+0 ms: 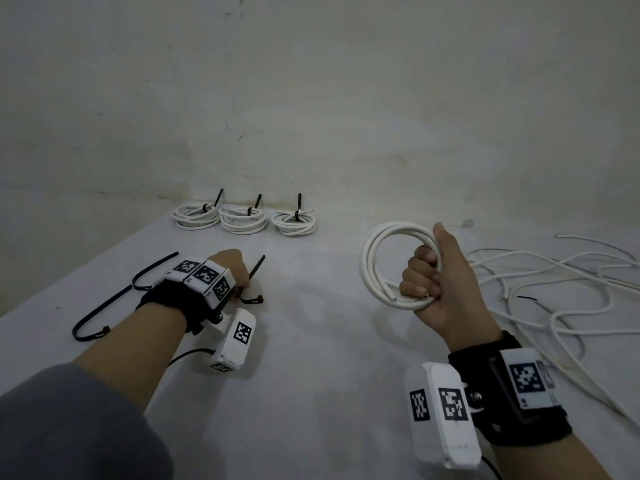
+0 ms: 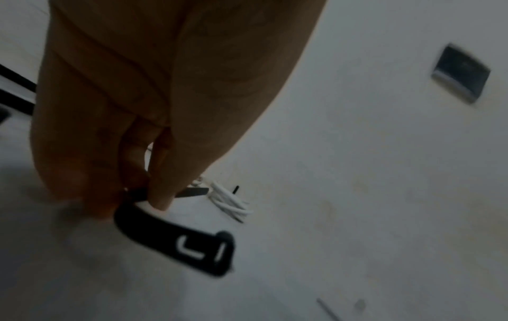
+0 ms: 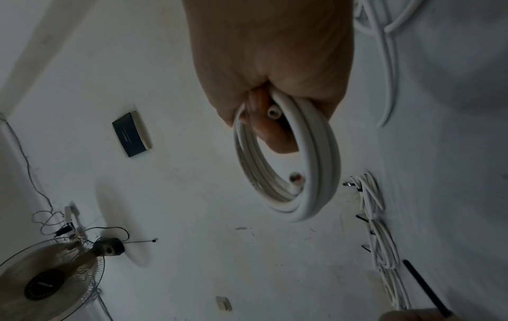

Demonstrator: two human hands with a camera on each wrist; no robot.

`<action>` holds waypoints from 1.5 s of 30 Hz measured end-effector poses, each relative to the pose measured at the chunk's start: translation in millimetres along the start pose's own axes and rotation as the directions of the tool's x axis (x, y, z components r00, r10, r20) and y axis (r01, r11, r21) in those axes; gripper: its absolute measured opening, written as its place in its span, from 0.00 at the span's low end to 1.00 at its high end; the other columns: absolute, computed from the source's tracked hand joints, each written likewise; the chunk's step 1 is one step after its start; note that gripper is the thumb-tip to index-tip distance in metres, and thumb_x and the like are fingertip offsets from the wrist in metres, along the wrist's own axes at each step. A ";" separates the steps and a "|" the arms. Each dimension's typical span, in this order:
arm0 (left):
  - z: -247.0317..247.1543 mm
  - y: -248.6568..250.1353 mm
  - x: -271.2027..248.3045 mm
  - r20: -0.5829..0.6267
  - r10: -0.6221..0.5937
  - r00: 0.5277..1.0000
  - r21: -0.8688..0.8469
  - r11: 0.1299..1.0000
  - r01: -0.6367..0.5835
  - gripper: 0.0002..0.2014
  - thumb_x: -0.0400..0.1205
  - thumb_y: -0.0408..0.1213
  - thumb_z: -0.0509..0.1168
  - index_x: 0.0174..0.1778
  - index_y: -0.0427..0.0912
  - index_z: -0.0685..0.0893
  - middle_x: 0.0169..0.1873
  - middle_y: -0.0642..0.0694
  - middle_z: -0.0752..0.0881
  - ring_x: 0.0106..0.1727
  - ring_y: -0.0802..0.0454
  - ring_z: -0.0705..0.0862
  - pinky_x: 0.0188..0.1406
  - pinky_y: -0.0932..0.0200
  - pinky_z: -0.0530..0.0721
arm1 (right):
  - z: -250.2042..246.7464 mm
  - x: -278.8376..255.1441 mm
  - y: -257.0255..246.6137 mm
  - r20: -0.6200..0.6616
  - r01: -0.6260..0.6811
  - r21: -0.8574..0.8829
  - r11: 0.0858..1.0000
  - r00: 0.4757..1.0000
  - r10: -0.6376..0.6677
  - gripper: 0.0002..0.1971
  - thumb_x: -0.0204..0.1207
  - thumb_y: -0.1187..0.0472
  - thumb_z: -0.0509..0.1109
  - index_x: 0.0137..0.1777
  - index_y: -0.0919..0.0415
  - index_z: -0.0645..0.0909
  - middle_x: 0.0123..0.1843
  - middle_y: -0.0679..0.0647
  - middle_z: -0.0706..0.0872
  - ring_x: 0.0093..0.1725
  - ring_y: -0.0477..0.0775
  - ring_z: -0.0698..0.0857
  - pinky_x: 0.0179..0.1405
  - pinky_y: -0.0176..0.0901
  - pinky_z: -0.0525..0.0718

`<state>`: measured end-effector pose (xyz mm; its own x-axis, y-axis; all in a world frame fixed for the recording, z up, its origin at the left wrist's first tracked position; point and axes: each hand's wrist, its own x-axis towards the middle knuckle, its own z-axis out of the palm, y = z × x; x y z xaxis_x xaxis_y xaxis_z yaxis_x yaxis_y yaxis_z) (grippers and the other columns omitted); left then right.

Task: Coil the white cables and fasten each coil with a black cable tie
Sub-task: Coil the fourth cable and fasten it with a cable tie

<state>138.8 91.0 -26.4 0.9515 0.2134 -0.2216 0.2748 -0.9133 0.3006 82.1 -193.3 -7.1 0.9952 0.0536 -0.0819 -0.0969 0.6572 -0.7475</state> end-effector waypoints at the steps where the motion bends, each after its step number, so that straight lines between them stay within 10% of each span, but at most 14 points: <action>1: -1.9 6.5 -2.4 0.019 0.032 0.999 -0.137 0.990 -0.029 0.06 0.80 0.32 0.67 0.40 0.34 0.78 0.46 0.35 0.86 0.42 0.45 0.87 0.35 0.62 0.81 | -0.8 0.2 -0.3 -0.009 0.016 -0.003 1.000 1.000 -0.016 0.24 0.81 0.43 0.61 0.28 0.55 0.62 0.15 0.46 0.56 0.11 0.43 0.56 0.11 0.29 0.58; 4: -7.8 37.2 -36.8 0.050 0.208 0.977 -0.692 0.713 -0.116 0.07 0.82 0.27 0.64 0.37 0.34 0.82 0.32 0.40 0.85 0.27 0.55 0.86 0.30 0.66 0.87 | -0.8 0.9 -0.3 -0.044 0.080 -0.054 0.995 0.996 -0.083 0.24 0.82 0.44 0.60 0.28 0.55 0.62 0.17 0.46 0.56 0.13 0.44 0.55 0.13 0.30 0.57; 7: -9.5 68.3 -81.6 0.004 0.408 0.913 -0.828 0.513 -0.226 0.04 0.80 0.30 0.67 0.40 0.38 0.84 0.26 0.48 0.84 0.23 0.62 0.82 0.25 0.70 0.83 | -1.2 1.0 -1.8 -0.111 0.156 -0.135 0.979 0.979 -0.171 0.25 0.82 0.44 0.61 0.27 0.56 0.63 0.17 0.47 0.57 0.14 0.45 0.56 0.14 0.32 0.58; 11: 2.3 90.7 -112.0 0.014 0.523 0.852 -0.826 0.486 -0.285 0.03 0.79 0.33 0.69 0.41 0.38 0.86 0.24 0.50 0.85 0.22 0.63 0.80 0.24 0.71 0.80 | 0.6 -1.0 -2.7 -0.187 0.246 -0.202 0.948 0.941 -0.284 0.25 0.82 0.45 0.62 0.26 0.58 0.65 0.18 0.49 0.57 0.15 0.48 0.56 0.16 0.34 0.59; 20: 26.3 117.6 -120.3 -0.234 0.410 0.881 -0.894 0.266 -0.361 0.02 0.78 0.28 0.70 0.44 0.33 0.86 0.23 0.47 0.86 0.22 0.58 0.83 0.26 0.66 0.84 | 7.0 -9.1 5.1 -0.058 0.432 -0.425 0.796 0.864 -0.500 0.27 0.81 0.46 0.64 0.28 0.67 0.78 0.13 0.51 0.62 0.13 0.49 0.61 0.16 0.36 0.64; 28: 31.0 126.9 -124.5 -0.323 0.411 0.852 -0.876 0.211 -0.434 0.03 0.77 0.29 0.71 0.43 0.33 0.86 0.28 0.42 0.87 0.25 0.56 0.85 0.28 0.65 0.85 | 8.8 -7.5 8.4 -0.008 0.364 -0.390 0.846 0.917 -0.399 0.28 0.80 0.51 0.67 0.41 0.84 0.76 0.16 0.50 0.60 0.14 0.47 0.59 0.15 0.33 0.63; 37: 17.8 117.0 -129.5 -0.365 0.536 0.761 -0.888 0.044 -0.457 0.11 0.78 0.20 0.63 0.46 0.38 0.86 0.47 0.44 0.90 0.49 0.48 0.90 0.52 0.62 0.87 | 4.1 -5.7 1.6 -0.095 0.371 -0.345 0.862 0.900 -0.425 0.16 0.80 0.55 0.68 0.33 0.63 0.83 0.14 0.46 0.61 0.14 0.46 0.60 0.16 0.33 0.62; 45: 16.9 115.0 -121.9 -0.522 0.486 0.700 -0.720 0.189 -0.668 0.05 0.76 0.28 0.71 0.36 0.42 0.87 0.35 0.47 0.91 0.41 0.51 0.91 0.44 0.62 0.87 | 6.8 -9.7 1.6 -0.039 0.319 -0.251 0.914 0.940 -0.339 0.19 0.82 0.52 0.65 0.44 0.70 0.85 0.17 0.48 0.56 0.16 0.46 0.57 0.16 0.33 0.60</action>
<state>52.0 -45.9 19.5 0.8723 -0.1134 0.4757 -0.4843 -0.0652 0.8725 72.4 -187.6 -3.0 0.9679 -0.2013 0.1505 0.2253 0.4294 -0.8745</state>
